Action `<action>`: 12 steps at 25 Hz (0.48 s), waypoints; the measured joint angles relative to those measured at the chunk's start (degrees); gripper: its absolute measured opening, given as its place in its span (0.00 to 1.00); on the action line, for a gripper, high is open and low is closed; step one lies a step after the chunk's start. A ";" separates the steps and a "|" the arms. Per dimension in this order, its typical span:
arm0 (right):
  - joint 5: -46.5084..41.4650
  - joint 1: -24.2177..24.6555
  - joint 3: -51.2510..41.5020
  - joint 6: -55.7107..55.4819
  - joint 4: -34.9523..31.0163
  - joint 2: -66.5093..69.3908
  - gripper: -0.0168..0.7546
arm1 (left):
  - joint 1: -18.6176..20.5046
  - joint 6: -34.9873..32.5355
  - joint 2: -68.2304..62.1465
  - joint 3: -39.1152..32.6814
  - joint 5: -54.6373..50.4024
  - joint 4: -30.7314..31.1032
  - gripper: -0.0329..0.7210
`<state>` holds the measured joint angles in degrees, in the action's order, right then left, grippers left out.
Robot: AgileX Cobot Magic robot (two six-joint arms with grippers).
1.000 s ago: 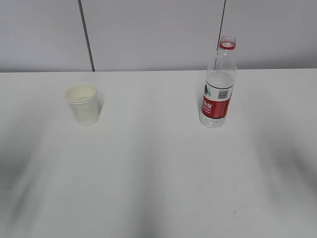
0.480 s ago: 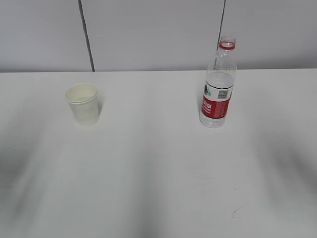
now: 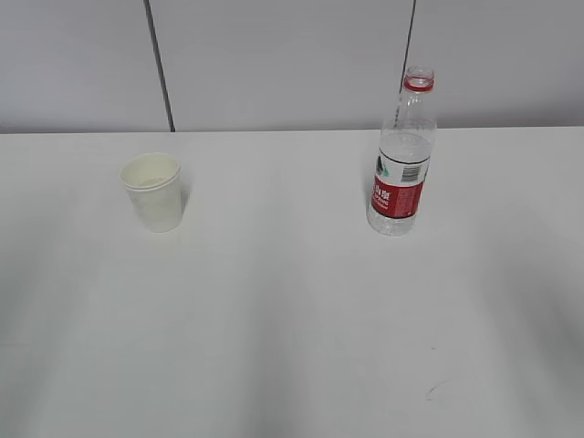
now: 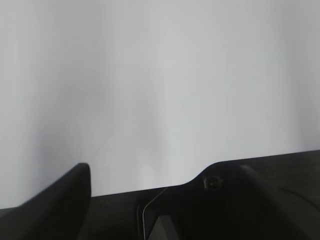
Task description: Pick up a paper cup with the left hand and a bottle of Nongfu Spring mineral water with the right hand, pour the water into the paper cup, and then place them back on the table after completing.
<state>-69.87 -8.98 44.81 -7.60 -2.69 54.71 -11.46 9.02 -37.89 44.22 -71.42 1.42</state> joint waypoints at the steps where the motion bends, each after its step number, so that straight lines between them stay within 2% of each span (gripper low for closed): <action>1: -0.23 0.00 -0.78 0.26 0.00 -2.26 0.76 | 0.00 -0.39 2.71 0.00 -0.21 -0.72 0.75; 12: -0.35 0.00 -7.10 7.22 0.00 -26.33 0.76 | 0.00 -6.23 18.23 0.00 -1.38 -1.42 0.75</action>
<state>-70.23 -8.98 37.70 -0.38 -2.69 28.38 -11.46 2.79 -19.66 44.22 -72.81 0.00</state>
